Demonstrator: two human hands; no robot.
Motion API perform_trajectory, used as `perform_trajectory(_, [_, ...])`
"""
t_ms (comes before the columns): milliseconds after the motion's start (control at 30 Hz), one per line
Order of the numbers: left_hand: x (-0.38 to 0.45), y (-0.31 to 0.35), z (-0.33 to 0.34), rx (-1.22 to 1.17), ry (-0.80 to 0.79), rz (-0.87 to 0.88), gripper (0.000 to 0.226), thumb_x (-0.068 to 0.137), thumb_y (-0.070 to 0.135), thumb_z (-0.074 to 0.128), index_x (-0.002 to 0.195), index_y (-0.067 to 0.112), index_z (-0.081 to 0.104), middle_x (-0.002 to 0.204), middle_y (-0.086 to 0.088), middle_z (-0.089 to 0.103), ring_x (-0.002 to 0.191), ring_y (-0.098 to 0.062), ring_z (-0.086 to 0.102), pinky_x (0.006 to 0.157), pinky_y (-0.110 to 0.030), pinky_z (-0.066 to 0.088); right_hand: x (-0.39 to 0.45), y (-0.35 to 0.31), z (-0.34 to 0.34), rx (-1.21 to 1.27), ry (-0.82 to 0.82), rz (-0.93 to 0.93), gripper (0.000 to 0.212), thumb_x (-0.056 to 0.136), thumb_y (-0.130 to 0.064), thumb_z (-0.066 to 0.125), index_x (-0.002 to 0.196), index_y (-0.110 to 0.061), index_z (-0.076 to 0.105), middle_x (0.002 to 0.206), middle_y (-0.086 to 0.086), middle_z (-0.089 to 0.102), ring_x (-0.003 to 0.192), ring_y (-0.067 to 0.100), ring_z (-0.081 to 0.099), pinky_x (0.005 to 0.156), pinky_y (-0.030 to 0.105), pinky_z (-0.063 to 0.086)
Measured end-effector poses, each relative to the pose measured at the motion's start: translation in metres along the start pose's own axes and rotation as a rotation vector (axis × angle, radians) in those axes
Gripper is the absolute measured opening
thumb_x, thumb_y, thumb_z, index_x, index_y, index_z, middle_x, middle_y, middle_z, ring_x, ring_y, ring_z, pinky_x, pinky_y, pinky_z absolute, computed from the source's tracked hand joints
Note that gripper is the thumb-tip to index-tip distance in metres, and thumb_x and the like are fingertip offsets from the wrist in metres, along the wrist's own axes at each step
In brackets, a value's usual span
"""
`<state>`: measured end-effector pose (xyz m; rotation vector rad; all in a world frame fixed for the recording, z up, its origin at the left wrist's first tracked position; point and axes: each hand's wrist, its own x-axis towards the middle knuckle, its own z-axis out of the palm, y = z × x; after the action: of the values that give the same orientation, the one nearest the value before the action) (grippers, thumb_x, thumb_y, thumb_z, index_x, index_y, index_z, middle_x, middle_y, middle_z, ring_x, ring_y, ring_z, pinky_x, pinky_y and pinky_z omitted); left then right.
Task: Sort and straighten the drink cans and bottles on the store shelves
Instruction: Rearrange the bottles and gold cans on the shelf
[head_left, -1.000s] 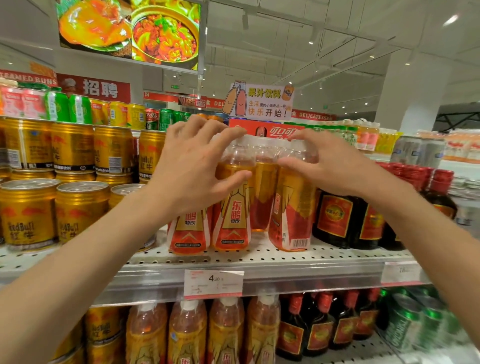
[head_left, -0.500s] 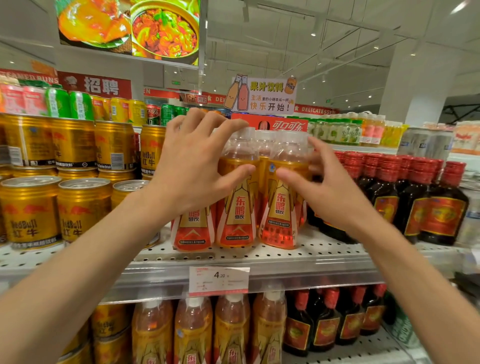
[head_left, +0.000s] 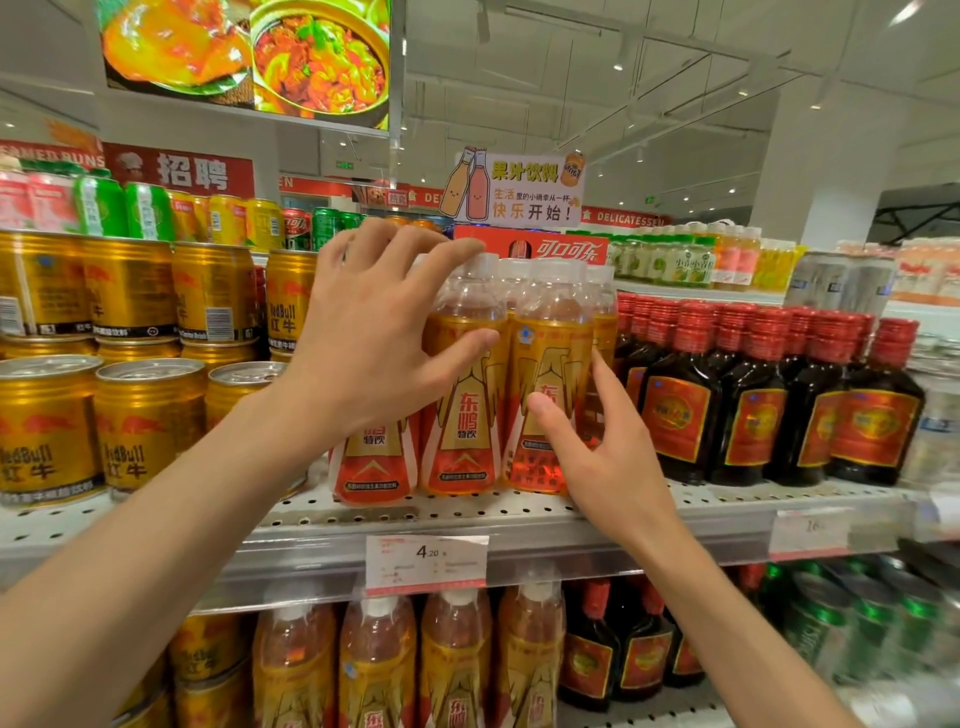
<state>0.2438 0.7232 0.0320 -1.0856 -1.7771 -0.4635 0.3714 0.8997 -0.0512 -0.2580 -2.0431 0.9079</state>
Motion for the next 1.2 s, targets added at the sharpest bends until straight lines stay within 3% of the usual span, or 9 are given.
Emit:
perform_trajectory(167, [-0.011, 0.000, 0.000, -0.081, 0.042, -0.016, 0.074, 0.090, 0.066, 0.051, 0.151, 0.025, 0.043, 0.159, -0.003, 0.038, 0.147, -0.027, 0.028, 0.118, -0.053, 0.027, -0.001, -0.001, -0.001, 0.004, -0.018, 0.009, 0.088, 0.089, -0.063, 0.061, 0.161, -0.036, 0.018, 0.160, -0.023, 0.031, 0.143, -0.009, 0.029, 0.111, 0.017, 0.030])
perform_trajectory(333, [-0.066, 0.017, -0.002, -0.486, 0.039, -0.311, 0.095, 0.094, 0.046, 0.064, 0.162, 0.025, 0.002, 0.170, 0.004, -0.009, 0.156, -0.008, -0.006, 0.126, -0.037, 0.009, -0.003, -0.001, 0.000, -0.003, -0.013, 0.024, 0.090, 0.087, -0.064, 0.063, 0.160, -0.036, 0.017, 0.159, -0.020, 0.035, 0.142, -0.005, 0.033, 0.115, 0.025, 0.032])
perform_trajectory(433, [-0.096, 0.023, -0.004, -0.687, -0.048, -0.566, 0.104, 0.087, 0.050, 0.065, 0.158, 0.042, -0.011, 0.165, 0.022, 0.005, 0.150, 0.002, 0.015, 0.123, -0.036, 0.022, -0.004, -0.005, -0.002, -0.001, 0.008, 0.042, 0.087, 0.087, -0.062, 0.065, 0.157, -0.035, 0.022, 0.147, -0.026, 0.039, 0.134, -0.005, 0.037, 0.108, 0.023, 0.031])
perform_trajectory(600, [-0.101, 0.014, -0.007, -0.681, -0.159, -0.596, 0.102, 0.089, 0.049, 0.064, 0.157, 0.045, -0.012, 0.156, 0.029, 0.026, 0.140, 0.009, 0.034, 0.118, -0.034, 0.032, -0.004, -0.002, -0.003, -0.014, 0.001, 0.074, 0.081, 0.088, -0.056, 0.067, 0.154, -0.034, 0.028, 0.112, -0.048, 0.037, 0.100, -0.029, 0.044, 0.096, 0.014, 0.034])
perform_trajectory(667, [-0.101, 0.014, -0.006, -0.636, -0.159, -0.593, 0.103, 0.088, 0.048, 0.066, 0.158, 0.044, -0.009, 0.134, 0.040, 0.034, 0.122, 0.029, 0.030, 0.113, -0.027, 0.033, -0.004, -0.001, -0.003, -0.016, 0.007, 0.057, 0.082, 0.088, -0.057, 0.066, 0.156, -0.032, 0.028, 0.123, -0.041, 0.038, 0.110, -0.021, 0.043, 0.101, 0.017, 0.033])
perform_trajectory(733, [-0.100, 0.019, -0.004, -0.590, -0.117, -0.614, 0.102, 0.087, 0.046, 0.068, 0.159, 0.040, -0.004, 0.121, 0.043, 0.027, 0.116, 0.028, 0.026, 0.107, -0.022, 0.030, -0.004, 0.000, -0.002, -0.023, 0.010, 0.043, 0.084, 0.089, -0.058, 0.064, 0.158, -0.030, 0.026, 0.132, -0.030, 0.040, 0.124, -0.010, 0.038, 0.107, 0.021, 0.033])
perform_trajectory(867, [-0.099, 0.022, -0.002, -0.590, -0.100, -0.599, 0.102, 0.090, 0.047, 0.066, 0.159, 0.039, -0.008, 0.136, 0.029, 0.036, 0.122, 0.004, 0.046, 0.108, -0.025, 0.037, -0.003, 0.003, 0.001, -0.033, -0.008, 0.017, 0.088, 0.089, -0.064, 0.059, 0.161, -0.029, 0.022, 0.153, -0.019, 0.043, 0.139, -0.002, 0.039, 0.118, 0.034, 0.036])
perform_trajectory(1000, [-0.100, 0.022, 0.000, -0.607, -0.121, -0.577, 0.101, 0.094, 0.048, 0.059, 0.155, 0.042, -0.020, 0.158, 0.019, 0.035, 0.133, 0.003, 0.043, 0.111, -0.024, 0.035, -0.003, 0.006, 0.002, -0.054, -0.012, -0.013, 0.083, 0.092, -0.063, 0.056, 0.161, -0.029, 0.023, 0.148, -0.018, 0.052, 0.135, -0.002, 0.046, 0.113, 0.027, 0.039])
perform_trajectory(1200, [-0.103, 0.026, 0.002, -0.566, -0.091, -0.547, 0.098, 0.096, 0.048, 0.055, 0.155, 0.038, -0.023, 0.166, 0.014, 0.020, 0.132, 0.014, 0.026, 0.107, -0.010, 0.019, -0.002, 0.008, 0.004, -0.080, -0.019, -0.032, 0.081, 0.093, -0.066, 0.052, 0.160, -0.031, 0.022, 0.149, -0.017, 0.052, 0.137, 0.004, 0.048, 0.114, 0.041, 0.044])
